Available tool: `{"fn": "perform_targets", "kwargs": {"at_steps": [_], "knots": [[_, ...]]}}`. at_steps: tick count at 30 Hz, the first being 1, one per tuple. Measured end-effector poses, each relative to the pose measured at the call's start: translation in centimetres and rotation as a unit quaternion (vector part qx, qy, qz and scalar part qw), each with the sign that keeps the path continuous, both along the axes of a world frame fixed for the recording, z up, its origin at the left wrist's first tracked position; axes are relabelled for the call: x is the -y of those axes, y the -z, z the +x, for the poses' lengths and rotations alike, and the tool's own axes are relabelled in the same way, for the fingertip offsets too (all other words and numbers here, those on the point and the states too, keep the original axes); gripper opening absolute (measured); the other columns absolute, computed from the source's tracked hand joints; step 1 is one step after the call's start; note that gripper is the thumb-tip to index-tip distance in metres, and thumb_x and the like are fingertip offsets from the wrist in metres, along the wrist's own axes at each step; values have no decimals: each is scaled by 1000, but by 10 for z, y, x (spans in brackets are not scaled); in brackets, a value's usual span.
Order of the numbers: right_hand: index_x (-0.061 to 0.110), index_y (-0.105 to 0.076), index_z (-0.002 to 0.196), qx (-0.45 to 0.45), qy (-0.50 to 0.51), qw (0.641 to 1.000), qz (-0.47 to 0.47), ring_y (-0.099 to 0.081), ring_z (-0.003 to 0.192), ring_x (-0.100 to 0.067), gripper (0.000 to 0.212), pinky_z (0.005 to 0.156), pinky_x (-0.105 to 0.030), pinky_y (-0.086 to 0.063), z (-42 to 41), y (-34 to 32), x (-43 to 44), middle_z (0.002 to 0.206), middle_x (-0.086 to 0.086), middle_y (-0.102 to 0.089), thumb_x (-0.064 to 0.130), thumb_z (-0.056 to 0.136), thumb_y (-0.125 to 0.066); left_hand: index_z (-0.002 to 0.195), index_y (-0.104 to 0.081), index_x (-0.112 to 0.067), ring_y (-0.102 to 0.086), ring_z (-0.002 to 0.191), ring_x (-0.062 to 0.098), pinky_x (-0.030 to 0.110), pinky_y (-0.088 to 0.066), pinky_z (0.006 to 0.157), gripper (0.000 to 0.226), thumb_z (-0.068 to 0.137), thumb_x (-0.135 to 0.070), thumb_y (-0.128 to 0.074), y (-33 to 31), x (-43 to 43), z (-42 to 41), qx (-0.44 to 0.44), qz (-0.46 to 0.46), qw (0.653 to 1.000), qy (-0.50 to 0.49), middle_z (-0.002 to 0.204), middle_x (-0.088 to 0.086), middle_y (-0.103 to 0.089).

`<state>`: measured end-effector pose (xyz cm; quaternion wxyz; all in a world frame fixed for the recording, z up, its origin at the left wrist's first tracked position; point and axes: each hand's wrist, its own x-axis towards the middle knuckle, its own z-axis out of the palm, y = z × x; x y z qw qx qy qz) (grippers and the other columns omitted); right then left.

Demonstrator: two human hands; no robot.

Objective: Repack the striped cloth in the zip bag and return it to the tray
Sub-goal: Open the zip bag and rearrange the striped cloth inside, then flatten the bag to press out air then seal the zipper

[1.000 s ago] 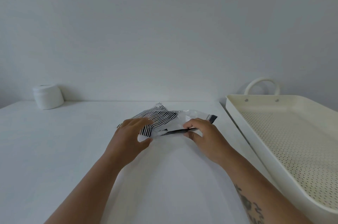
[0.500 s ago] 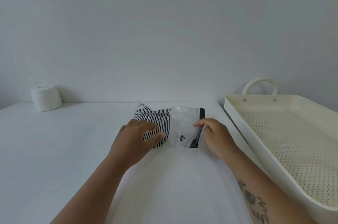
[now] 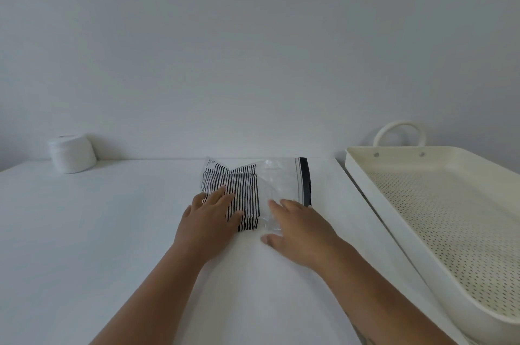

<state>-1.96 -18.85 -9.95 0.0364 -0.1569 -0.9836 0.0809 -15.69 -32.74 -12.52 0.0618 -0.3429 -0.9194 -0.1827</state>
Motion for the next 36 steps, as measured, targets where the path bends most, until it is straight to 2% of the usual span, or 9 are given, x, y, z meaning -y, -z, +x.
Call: {"fn": "perform_targets", "kwargs": {"at_steps": [6,9,11,15,17,19,24,29,36], "knots": [[19,-27,147,15,22,999,-21,-42,132,-23,51,120,-42,-14,10,-2,-14,149,1,-42,11,97,-31,143,-34,-30,-22,140,27,44,-27,110,56,93,-55,-37,-4,6,0,-11,-25,999,-21,155,-17,-26],[26,-54,98,39,36,998,-43,-51,106,-23,26,116,-38,-18,15,-8,-20,104,4,-58,11,93,-32,138,-40,-29,-27,137,28,44,-28,109,50,95,-53,-34,-8,11,2,-21,-47,998,-27,149,-16,-36],[28,-39,69,61,53,994,-70,-44,90,-22,24,100,-34,-28,18,-17,-21,76,9,-45,17,90,-36,127,-50,-27,-34,131,27,42,-32,103,44,95,-52,-32,-14,13,5,-38,-54,997,-31,137,-12,-49],[15,-44,63,26,72,995,-59,-45,68,-23,30,64,-28,-34,18,-29,-21,66,0,-46,38,84,-42,114,-58,-24,-45,118,23,37,-38,92,39,94,-48,-35,-23,9,12,-102,28,994,-32,119,-7,-61],[14,-54,71,-54,77,996,-3,-52,73,-25,33,63,-31,-39,13,-27,-16,81,-2,-57,41,85,-42,127,-53,-24,-40,128,23,39,-36,101,41,95,-45,-37,-21,4,12,-109,49,993,-18,134,-7,-54],[13,-62,102,-130,65,989,19,-56,100,-25,32,81,-36,-47,5,-19,-9,113,-1,-60,36,90,-42,142,-39,-27,-25,142,23,42,-25,114,50,96,-46,-36,-15,-1,9,-76,26,997,-9,153,-8,-37],[23,-35,145,-113,7,993,-23,-21,145,-22,50,112,-41,-29,-15,5,3,157,1,-30,39,97,-38,147,-30,-30,-21,143,24,43,-23,114,59,93,-56,-36,-7,-4,5,-54,-9,998,-10,155,-8,-32],[31,-37,143,-63,9,997,-39,-46,130,-24,51,104,-41,-38,-8,11,0,145,1,-49,45,94,-36,136,-45,-29,-35,126,25,40,-35,99,57,88,-61,-37,-16,-3,12,-77,-13,997,-21,133,-5,-49],[33,-57,127,-134,37,990,-19,-63,101,-19,39,84,-31,-42,0,-8,-6,113,6,-69,44,93,-40,121,-62,-31,-36,123,23,41,-30,100,50,88,-58,-35,-23,4,19,-37,-13,999,-30,126,-5,-54]]}}
